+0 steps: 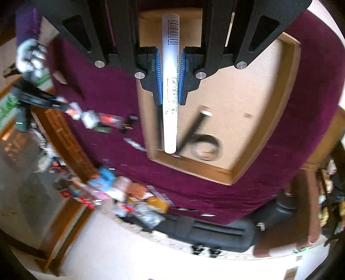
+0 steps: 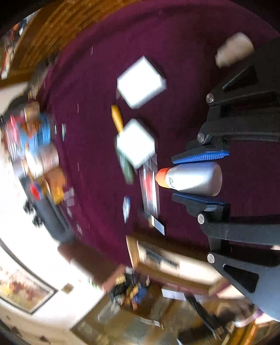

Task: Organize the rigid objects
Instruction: 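Lift the white marker with the left tool while the right tool grasps the orange-capped glue bottle, then lower the white marker and glue bottle into the cardboard tray, open both tools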

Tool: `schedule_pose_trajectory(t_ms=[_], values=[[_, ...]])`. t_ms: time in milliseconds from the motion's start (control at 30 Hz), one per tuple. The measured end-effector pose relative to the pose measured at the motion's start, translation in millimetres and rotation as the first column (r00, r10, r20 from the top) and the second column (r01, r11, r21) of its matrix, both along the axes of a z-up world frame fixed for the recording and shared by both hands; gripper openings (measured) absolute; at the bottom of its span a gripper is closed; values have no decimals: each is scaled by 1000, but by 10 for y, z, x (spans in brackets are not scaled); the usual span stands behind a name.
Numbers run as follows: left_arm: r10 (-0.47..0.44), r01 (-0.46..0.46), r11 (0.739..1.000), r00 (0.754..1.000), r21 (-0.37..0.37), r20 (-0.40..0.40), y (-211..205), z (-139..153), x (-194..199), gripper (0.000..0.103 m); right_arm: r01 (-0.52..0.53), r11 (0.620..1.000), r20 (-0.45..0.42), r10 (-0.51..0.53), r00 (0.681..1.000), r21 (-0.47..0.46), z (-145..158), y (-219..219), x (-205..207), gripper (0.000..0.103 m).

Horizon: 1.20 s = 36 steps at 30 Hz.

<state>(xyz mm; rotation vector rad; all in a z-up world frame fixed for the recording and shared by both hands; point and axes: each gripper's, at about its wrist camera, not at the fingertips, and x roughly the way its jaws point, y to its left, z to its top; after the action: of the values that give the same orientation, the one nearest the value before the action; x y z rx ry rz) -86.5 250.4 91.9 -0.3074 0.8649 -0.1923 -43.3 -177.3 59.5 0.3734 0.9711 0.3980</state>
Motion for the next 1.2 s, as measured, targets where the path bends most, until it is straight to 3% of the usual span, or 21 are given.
schedule_pose_trajectory(t_ms=[133, 467, 633, 767, 833, 1033, 1200], values=[[31, -29, 999, 997, 26, -72, 236, -133, 330, 11, -112, 989, -22, 115, 993, 98, 66, 655, 115, 25], [97, -83, 994, 968, 70, -232, 505, -603, 1079, 11, -228, 960, -121, 249, 961, 163, -208, 1959, 488, 25], [119, -101, 991, 965, 88, -236, 535, -634, 1328, 11, -249, 961, -152, 266, 952, 121, -332, 2294, 628, 25], [128, -130, 992, 966, 5, -224, 658, -647, 1350, 18, -246, 965, -178, 259, 949, 91, -425, 2424, 729, 25], [129, -136, 990, 969, -22, -210, 707, -653, 1304, 32, -250, 966, -180, 259, 949, 69, -445, 2480, 753, 25], [174, -190, 977, 973, -98, -154, 791, -649, 1153, 32, -241, 970, -168, 234, 958, -25, -488, 2603, 798, 25], [187, -188, 982, 975, 3, -123, 651, -639, 1037, 41, -218, 965, -111, 203, 973, -147, -469, 2744, 811, 25]])
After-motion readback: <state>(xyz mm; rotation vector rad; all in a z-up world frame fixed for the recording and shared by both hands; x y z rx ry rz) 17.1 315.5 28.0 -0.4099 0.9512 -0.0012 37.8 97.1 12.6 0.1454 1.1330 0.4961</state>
